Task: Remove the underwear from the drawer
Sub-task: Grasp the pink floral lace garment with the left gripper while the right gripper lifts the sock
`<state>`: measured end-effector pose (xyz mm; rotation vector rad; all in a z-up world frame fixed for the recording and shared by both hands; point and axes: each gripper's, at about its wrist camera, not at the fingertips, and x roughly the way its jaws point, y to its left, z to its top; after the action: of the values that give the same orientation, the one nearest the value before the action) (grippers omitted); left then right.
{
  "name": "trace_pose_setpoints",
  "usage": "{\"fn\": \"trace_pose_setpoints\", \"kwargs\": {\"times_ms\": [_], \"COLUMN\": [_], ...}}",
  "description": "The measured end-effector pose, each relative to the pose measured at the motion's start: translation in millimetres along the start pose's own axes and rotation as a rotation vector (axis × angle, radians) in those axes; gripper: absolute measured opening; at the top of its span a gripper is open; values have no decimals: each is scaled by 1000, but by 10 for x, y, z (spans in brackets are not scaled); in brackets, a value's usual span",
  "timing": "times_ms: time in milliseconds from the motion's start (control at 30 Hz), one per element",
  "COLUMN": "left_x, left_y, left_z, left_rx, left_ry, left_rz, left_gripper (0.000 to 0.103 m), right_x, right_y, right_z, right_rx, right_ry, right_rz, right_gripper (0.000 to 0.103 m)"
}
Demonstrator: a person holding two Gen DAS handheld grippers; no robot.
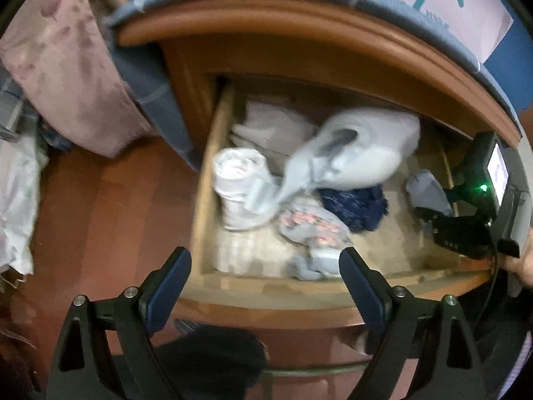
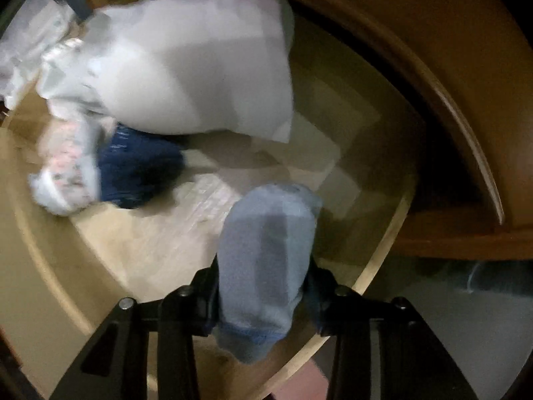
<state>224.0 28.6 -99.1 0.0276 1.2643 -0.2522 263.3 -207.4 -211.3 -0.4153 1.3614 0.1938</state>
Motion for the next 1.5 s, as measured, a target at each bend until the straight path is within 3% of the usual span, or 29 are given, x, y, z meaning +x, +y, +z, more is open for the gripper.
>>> {"fn": "trace_pose_setpoints", "kwargs": {"times_ms": [100, 233, 367, 567, 667, 933, 1067, 1200, 1433, 1500], "left_x": [110, 261, 420, 663, 818, 1103, 1188, 1368, 1578, 1642], "left_y": [-61, -204, -385, -498, -551, -581, -665, -708, -780, -734], "left_z": [43, 105, 155, 220, 213, 320, 361, 367, 360, 392], "left_rx": [-21, -16, 0, -48, -49, -134, -127, -189, -205, -208], "left_ry": [48, 94, 151, 246, 287, 379, 408, 483, 532, 549], "left_rz": [-40, -39, -49, -70, -43, -51, -22, -34, -11, 6], "left_gripper": [92, 95, 97, 97, 97, 95, 87, 75, 74, 58], "right_x": [-243, -681, -977, -1424, -1600, -1689, -1694, -1680, -1736, -1748], "right_y": [-24, -91, -211, -485, -550, -557, -503, -481, -461, -461], "right_z": [-79, -264, -412, -564, -673, -724, -750, -737, -741, -743], "right_rx": [22, 100, 257, 389, 430, 428, 420, 420, 415, 414], "right_ry": [-32, -140, -278, -466, -543, -577, -590, -593, -618, -623], "right_rz": [43, 97, 186, 243, 248, 243, 254, 259, 262, 266], "right_gripper": [41, 41, 41, 41, 41, 41, 41, 41, 41, 41]}}
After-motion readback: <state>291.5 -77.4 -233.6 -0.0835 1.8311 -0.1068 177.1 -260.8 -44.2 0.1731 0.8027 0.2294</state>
